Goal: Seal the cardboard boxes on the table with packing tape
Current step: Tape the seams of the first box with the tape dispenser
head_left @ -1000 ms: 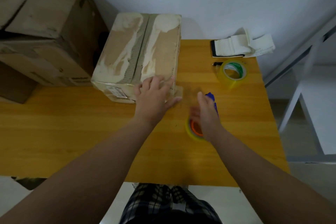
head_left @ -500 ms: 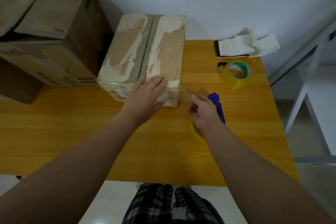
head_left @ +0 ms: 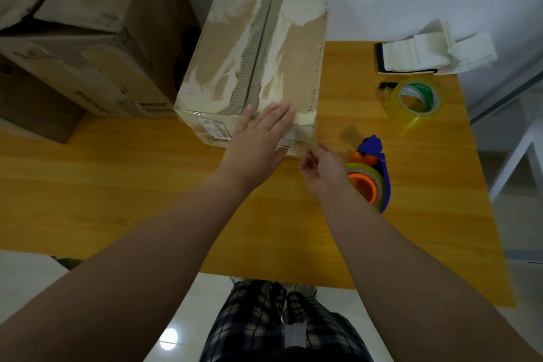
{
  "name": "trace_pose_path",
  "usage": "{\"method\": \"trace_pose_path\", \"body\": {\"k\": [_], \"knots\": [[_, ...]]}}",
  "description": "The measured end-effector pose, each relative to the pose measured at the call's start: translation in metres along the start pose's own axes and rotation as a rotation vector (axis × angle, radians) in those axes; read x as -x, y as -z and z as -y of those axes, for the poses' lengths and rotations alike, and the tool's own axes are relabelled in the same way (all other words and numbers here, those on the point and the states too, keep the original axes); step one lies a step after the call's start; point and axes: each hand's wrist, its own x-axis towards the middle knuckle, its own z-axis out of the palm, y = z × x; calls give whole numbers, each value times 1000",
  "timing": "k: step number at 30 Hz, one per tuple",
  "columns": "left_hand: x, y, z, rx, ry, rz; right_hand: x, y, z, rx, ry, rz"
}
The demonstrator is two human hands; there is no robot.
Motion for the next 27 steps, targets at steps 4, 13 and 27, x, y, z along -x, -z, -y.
{"method": "trace_pose_path", "body": {"k": [4,13,27], "knots": [[0,-2,0,3,9,6,-2,1,2,384,130,-113],[-1,0,0,8,5,9,8,3,14,820,514,16],[-2,-1,2,37,7,10,40,0,12,967,792,-3]]}}
